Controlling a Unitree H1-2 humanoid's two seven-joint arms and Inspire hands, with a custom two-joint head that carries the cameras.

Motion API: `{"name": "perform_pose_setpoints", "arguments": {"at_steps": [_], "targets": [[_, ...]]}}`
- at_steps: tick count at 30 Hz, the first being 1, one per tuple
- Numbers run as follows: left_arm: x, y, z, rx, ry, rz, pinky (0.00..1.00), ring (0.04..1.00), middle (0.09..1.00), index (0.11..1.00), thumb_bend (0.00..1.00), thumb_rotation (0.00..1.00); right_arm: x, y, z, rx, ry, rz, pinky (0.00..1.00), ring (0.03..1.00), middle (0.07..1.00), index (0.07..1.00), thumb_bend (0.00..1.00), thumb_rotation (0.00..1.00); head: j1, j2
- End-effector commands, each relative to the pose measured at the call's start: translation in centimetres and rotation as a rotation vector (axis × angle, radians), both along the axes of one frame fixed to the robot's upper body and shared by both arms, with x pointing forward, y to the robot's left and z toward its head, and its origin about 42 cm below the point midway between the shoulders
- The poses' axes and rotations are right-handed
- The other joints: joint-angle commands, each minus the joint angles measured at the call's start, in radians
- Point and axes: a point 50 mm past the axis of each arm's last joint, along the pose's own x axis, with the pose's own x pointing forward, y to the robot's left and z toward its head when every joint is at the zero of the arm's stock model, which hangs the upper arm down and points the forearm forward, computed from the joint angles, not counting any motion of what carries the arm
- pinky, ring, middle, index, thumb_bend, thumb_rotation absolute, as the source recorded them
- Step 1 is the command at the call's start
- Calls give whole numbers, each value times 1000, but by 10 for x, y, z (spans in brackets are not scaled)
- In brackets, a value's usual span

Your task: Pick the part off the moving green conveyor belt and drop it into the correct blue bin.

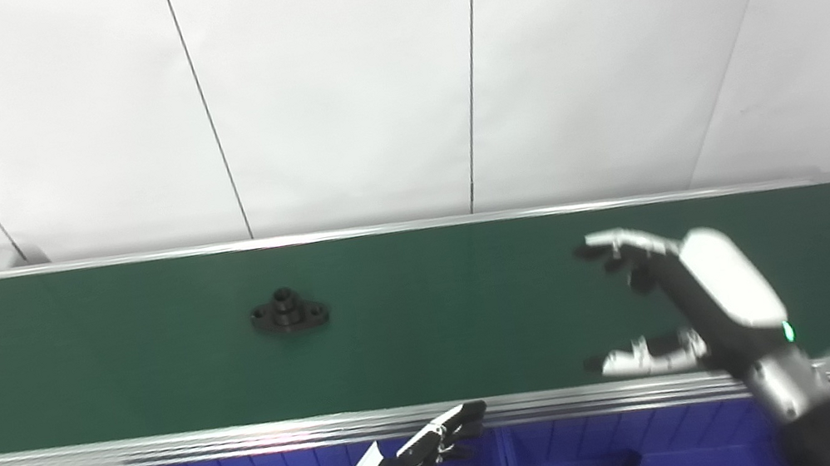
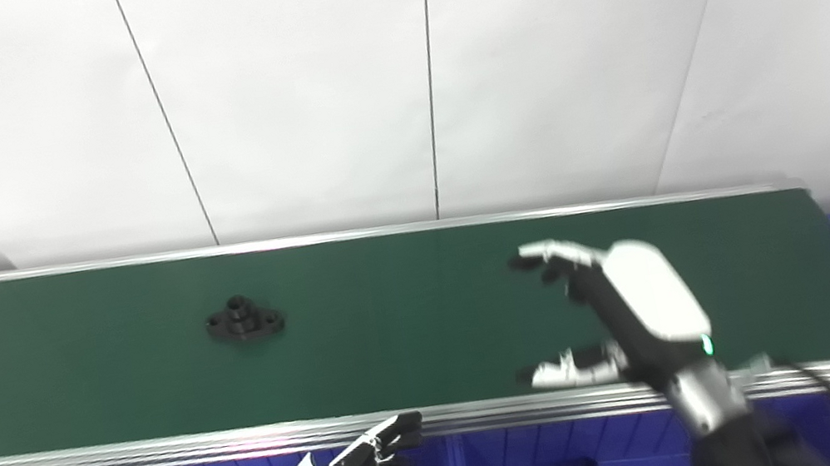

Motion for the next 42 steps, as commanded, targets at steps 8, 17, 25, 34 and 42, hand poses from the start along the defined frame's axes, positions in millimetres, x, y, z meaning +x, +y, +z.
{"name": "perform_pose_setpoints", "arguments": {"at_steps": [8,17,25,34,42], "targets": [[7,-6,15,-44,-79,-9,843,907,946,926,553,567,84,17,48,-385,63,17,620,732,787,764,855,220,-25,11],[-2,-8,15,-49,-76,-18,844,906,944,926,539,541,138,38,50,-628,168,-11,670,758,806,803,885,264,-36,34],[-8,-5,16,-54,-75,-21,859,914,948,927,552,557,163,56,36,-701,159,-30,621,733,792,826,854,313,-45,50],[-15,-2,21,-56,-91,-35,851,910,947,923,547,557,177,100,32,-693,155,-21,579,713,777,807,852,347,-41,72],[-21,0,22,-55,-95,-30,838,899,943,919,562,565,185,121,27,-676,142,3,506,669,742,805,864,336,-34,86]]}}
